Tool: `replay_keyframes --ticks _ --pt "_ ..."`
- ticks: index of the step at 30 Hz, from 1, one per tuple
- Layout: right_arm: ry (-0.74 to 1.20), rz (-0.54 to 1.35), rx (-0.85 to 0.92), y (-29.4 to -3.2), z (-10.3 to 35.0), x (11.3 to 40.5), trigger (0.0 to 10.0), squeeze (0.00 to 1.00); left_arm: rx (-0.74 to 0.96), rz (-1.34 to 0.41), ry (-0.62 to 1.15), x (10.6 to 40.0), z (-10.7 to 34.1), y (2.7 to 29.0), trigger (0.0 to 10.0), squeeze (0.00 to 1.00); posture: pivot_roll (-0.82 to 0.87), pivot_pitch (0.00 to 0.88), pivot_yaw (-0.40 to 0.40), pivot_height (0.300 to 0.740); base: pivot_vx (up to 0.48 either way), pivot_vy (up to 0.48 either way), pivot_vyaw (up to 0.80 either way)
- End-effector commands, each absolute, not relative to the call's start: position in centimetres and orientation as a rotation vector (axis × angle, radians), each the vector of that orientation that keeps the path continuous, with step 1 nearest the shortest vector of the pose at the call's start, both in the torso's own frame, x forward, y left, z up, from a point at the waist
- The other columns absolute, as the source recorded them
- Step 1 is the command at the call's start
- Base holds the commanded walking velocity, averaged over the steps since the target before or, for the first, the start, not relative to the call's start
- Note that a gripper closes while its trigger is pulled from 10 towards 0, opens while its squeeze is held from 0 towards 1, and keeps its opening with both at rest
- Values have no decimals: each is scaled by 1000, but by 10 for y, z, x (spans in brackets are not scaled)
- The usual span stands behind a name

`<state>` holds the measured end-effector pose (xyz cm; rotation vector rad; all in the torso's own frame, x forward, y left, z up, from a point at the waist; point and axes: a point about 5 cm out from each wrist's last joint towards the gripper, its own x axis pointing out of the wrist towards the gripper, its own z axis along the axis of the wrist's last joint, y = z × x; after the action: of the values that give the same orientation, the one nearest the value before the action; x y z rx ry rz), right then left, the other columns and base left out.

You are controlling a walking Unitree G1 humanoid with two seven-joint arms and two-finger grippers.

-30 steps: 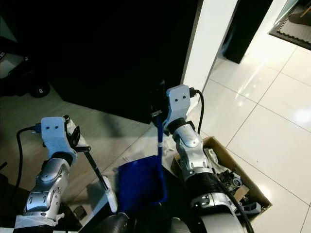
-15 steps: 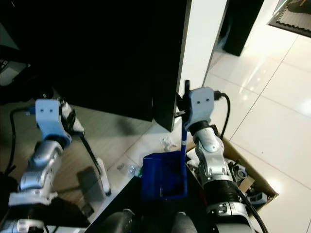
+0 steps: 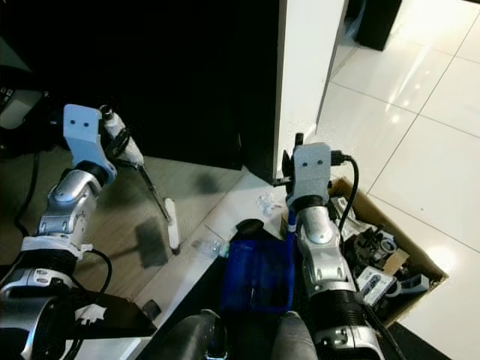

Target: Sweep floor

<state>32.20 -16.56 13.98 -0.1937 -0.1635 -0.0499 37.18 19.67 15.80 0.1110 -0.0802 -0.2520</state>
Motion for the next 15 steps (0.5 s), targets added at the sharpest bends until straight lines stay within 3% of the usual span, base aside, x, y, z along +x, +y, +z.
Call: replay_keyframes --ticks 1,11,15 --pt "-103 -69 -254 -168 128 317 10000 0 153 -251 -107 371 162 204 10000 0 -100 281 161 740 0 0 0" --pt "47 -163 -293 -173 121 298 10000 0 120 -355 -131 377 160 190 10000 0 -159 295 120 740 0 0 0" --pt "19 -167 -222 -164 143 292 10000 0 90 -402 -132 379 156 174 10000 0 -177 295 114 740 0 0 0"
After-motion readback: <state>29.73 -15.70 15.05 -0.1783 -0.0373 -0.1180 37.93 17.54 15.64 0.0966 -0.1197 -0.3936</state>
